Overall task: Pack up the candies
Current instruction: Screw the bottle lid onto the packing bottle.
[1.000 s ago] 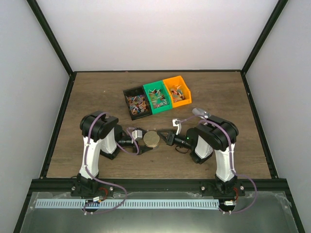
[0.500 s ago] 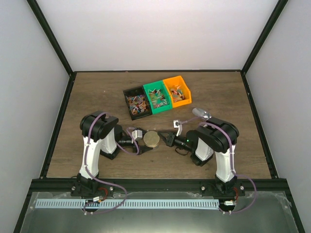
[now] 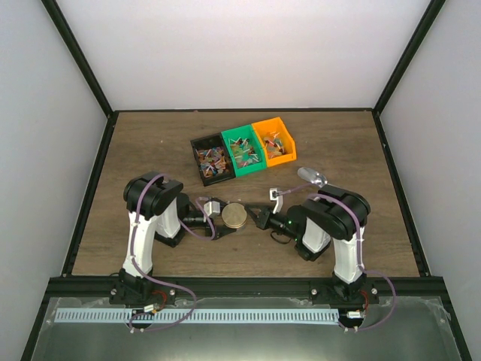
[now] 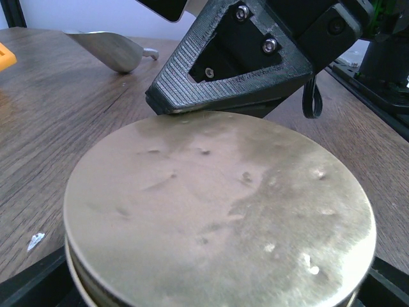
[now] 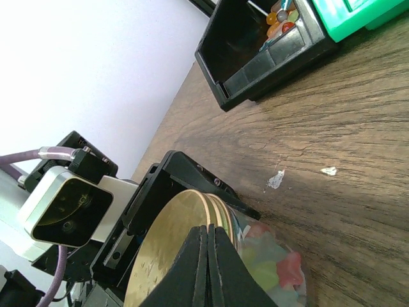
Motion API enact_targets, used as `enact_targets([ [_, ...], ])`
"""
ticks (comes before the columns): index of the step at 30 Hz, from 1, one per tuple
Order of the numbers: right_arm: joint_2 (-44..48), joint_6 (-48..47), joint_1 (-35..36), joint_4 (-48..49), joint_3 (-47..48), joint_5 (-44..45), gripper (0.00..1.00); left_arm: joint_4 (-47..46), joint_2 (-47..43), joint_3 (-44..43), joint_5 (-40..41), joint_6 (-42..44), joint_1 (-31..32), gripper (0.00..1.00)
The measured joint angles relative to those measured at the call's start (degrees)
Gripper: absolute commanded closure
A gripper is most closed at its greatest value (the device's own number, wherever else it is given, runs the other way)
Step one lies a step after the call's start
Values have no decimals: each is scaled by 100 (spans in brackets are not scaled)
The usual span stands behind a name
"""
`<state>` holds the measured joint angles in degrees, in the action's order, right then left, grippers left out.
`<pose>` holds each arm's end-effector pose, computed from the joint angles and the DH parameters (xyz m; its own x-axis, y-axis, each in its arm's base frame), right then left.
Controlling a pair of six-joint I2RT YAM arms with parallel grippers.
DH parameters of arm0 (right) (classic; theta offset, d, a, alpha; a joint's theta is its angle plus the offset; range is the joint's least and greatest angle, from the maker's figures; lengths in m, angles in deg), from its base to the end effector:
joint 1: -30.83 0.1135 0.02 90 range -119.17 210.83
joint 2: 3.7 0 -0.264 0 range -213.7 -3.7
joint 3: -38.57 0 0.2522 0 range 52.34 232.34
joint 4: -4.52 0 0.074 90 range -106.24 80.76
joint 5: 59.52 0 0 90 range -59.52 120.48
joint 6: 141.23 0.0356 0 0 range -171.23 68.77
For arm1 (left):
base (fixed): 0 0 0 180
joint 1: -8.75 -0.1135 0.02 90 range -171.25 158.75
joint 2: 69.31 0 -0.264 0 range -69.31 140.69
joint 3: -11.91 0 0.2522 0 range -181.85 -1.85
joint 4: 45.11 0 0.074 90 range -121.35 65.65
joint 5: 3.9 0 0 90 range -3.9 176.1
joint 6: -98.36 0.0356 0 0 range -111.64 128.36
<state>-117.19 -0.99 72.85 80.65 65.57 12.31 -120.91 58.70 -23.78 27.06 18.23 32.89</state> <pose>0.1759 0.1734 0.0845 -0.7496 0.3078 -0.5860 -0.4498 0.4127 0.7921 0.2256 -0.1345 0.0433 -0.0910 0.1374 -0.9863 0.9909 0.1113 -0.0759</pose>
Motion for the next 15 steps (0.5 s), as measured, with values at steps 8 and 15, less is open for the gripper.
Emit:
enact_targets([
  [8, 59, 24, 63, 0, -70, 125, 99, 0, 0, -9, -9, -15, -11, 15],
  [15, 120, 44, 92, 0, -138, 160, 99, 0, 0, -9, -7, -20, -13, 15],
])
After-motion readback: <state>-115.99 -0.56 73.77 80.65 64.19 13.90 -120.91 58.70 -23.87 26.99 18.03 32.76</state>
